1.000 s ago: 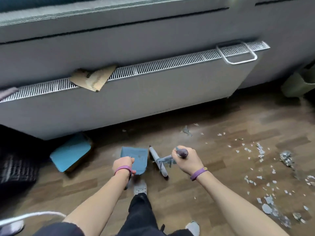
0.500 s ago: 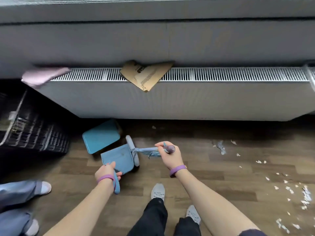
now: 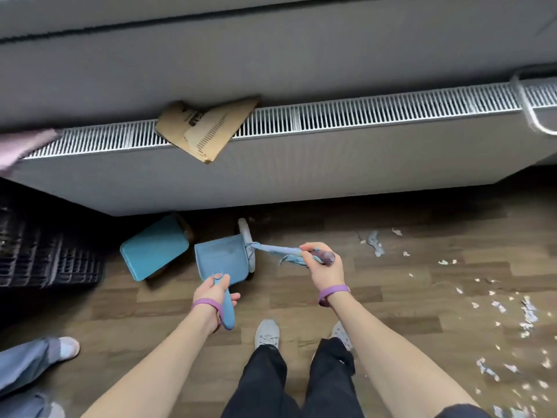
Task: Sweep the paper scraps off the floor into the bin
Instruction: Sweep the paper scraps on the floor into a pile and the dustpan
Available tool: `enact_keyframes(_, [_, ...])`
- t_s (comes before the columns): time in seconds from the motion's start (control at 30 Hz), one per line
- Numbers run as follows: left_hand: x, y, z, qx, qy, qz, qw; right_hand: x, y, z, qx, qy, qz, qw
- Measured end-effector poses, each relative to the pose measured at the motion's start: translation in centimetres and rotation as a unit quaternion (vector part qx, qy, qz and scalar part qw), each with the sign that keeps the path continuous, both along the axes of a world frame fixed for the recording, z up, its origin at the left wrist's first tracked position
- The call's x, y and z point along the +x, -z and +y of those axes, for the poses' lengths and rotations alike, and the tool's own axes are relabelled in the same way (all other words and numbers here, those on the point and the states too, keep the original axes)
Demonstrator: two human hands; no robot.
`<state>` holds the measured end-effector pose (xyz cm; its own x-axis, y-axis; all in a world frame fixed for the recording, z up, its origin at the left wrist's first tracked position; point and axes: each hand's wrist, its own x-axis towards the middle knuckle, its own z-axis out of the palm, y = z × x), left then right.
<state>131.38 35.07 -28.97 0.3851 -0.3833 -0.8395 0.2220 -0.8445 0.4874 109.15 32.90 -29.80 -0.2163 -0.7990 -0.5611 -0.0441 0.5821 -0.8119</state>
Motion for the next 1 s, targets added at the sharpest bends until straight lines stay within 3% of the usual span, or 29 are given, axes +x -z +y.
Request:
enact_keyframes(0.23, [-16.5,-0.3,-2.3,0.001,0.184,0.006,0.983,-17.2,-0.9,3.4,0.030,0.115,0.041,0.992])
enact_keyframes(0.4, [-30.8,-1.3,-1.6,0.016,0.329,0.035,0.944,-30.4,-2.9,10.1,0.038,0.219,0.091,0.971])
enact_keyframes(0.57, [-42.6,-3.5,0.3,-0.002,0.446,0.044,0.894,-40.6,-4.6,17.8,0.076,0.324,0.175,0.927])
enact_keyframes(0.7, [-48.4,-5.0,1.8,-0.004,0.504,0.060,0.862,-44.6,-5.2,22.4,0.082,0.389,0.219,0.891])
enact_keyframes(0.83, [-51.3,-6.0,2.5,0.000,0.543,0.085,0.835,-45.9,-5.4,25.8,0.082,0.397,0.239,0.882])
enact_keyframes(1.0, [-52.9,-6.2,2.0,0.008,0.557,0.090,0.825,-46.9,-6.0,27.9,0.095,0.434,0.276,0.853])
